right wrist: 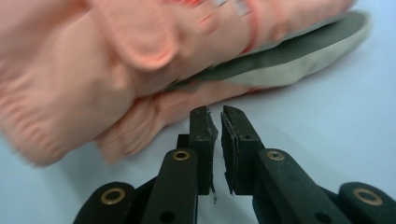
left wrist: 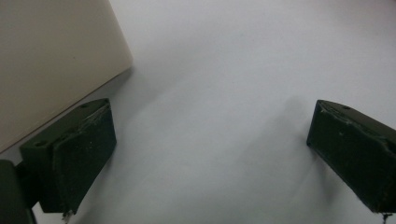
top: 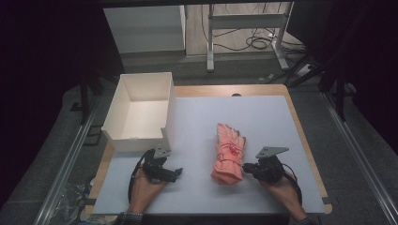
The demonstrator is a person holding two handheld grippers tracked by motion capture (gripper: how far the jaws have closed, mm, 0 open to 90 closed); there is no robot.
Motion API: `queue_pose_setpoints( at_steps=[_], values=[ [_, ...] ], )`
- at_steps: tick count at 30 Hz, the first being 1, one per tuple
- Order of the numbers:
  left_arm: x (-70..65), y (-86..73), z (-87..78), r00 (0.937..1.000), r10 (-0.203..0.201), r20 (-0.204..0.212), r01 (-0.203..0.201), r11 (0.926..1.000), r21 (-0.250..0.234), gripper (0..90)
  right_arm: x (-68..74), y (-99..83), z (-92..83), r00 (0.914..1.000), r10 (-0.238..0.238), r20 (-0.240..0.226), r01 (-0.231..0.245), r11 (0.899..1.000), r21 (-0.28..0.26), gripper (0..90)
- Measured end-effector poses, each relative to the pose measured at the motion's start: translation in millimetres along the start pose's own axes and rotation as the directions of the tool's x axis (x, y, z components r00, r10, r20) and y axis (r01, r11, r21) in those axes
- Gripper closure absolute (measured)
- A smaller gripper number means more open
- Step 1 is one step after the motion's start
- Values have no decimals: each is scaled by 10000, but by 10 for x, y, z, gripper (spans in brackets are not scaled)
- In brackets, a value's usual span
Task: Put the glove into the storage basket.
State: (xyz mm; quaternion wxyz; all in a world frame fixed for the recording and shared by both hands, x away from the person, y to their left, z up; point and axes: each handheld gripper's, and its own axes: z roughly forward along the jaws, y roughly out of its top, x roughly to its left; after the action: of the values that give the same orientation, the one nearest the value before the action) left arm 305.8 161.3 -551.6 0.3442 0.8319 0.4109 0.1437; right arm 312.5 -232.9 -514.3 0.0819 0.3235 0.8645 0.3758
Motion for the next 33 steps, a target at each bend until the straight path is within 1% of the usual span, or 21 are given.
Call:
queue_pose_setpoints(
  at_steps=[3, 6, 7, 11, 12, 19, 29, 33],
  values=[
    [0, 0, 0, 10000, -1, 1, 1, 10000, -1, 12, 66, -39, 18, 9998, -44, -173, 43, 10000, -57, 817],
    [0, 0, 0, 10000, 1, 0, -1, 10000, 1, 13, 100, -53, 39, 9997, -86, -229, 85, 10000, -32, 816],
    [0, 0, 0, 10000, -1, -1, 1, 10000, -1, 13, 127, -64, 73, 9995, -149, -282, 148, 9999, -26, 813],
    [0, 0, 0, 10000, 0, -2, 0, 10000, 0, 13, 158, -72, 124, 9996, -207, -199, 206, 9998, -50, 813],
    [0, 0, -1, 10000, 3, 4, -3, 10000, 14, 13, 160, -70, 134, 9995, -185, -264, 183, 9998, -77, 813],
    [1, 0, -1, 10000, 5, 1, -5, 10000, 11, 13, 231, -32, 209, 9989, -199, -416, 194, 9998, -109, 803],
    [1, 0, -1, 10000, 6, 4, -6, 10000, 17, 13, 323, 50, 337, 9975, -514, -487, 503, 9984, -244, 797],
    [0, 1, -1, 10000, 17, -3, -17, 10000, 25, 12, 349, 86, 384, 9969, -573, -543, 560, 9981, -249, 797]
  ],
)
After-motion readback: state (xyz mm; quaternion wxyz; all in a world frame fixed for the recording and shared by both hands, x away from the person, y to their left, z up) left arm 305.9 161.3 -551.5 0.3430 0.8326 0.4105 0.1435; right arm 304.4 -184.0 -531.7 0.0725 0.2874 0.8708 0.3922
